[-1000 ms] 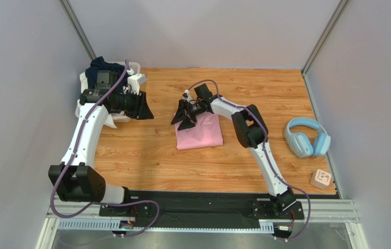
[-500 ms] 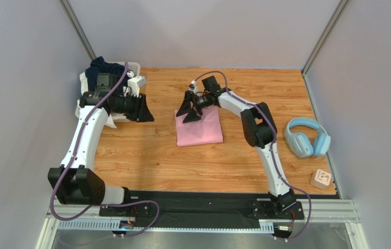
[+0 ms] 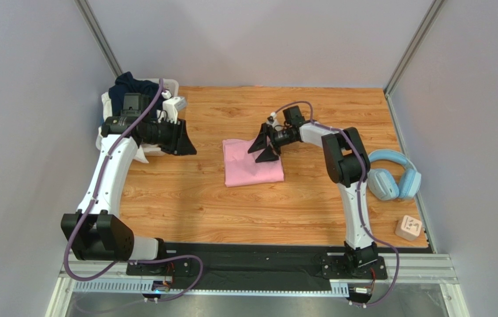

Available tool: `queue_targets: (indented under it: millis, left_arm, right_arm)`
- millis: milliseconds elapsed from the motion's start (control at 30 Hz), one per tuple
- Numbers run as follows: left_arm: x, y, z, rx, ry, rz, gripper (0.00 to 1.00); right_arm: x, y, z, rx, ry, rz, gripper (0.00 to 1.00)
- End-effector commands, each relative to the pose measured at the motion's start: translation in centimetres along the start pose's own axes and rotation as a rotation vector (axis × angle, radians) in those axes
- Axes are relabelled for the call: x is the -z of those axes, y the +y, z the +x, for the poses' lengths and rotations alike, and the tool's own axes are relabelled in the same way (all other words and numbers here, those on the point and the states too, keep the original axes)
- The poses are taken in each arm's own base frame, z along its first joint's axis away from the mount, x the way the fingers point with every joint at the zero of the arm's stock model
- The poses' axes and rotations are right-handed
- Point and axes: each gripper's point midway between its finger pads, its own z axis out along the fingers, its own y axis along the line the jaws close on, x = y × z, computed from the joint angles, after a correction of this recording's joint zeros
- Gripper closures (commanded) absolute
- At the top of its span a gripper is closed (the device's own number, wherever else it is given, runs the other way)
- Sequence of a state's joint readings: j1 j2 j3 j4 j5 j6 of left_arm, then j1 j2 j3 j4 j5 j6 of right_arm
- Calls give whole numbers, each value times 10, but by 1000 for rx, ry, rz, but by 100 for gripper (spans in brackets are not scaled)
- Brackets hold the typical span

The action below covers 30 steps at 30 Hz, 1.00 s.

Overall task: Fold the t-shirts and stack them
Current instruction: Smooth out wrinkles on the folded tshirt

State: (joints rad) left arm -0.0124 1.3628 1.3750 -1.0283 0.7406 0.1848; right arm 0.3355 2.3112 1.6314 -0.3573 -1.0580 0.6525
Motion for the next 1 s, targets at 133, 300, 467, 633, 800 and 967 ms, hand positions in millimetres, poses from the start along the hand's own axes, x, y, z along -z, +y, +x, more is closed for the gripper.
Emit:
queue_targets:
  millis: [133, 300, 467, 633, 800, 967]
  left_arm:
    - [10, -8, -11, -40, -34, 17, 60]
    - [10, -8, -10, -40, -31, 16, 60]
    - [11, -7, -9, -42, -31, 2, 60]
    - [10, -7, -7, -38, -27, 7, 60]
    - [10, -7, -6, -39, -26, 4, 60]
    - [9, -7, -5, -40, -24, 6, 60]
  right_arm:
    - [-15, -52, 18, -70, 43, 63, 34]
    - [7, -15, 21, 21, 6, 73, 32]
    - [38, 44, 30, 147, -77, 67, 31]
    - [47, 65, 53, 183, -89, 60, 31]
    - [32, 31, 76, 115, -59, 60, 31]
    - [17, 2, 79, 62, -44, 66, 32]
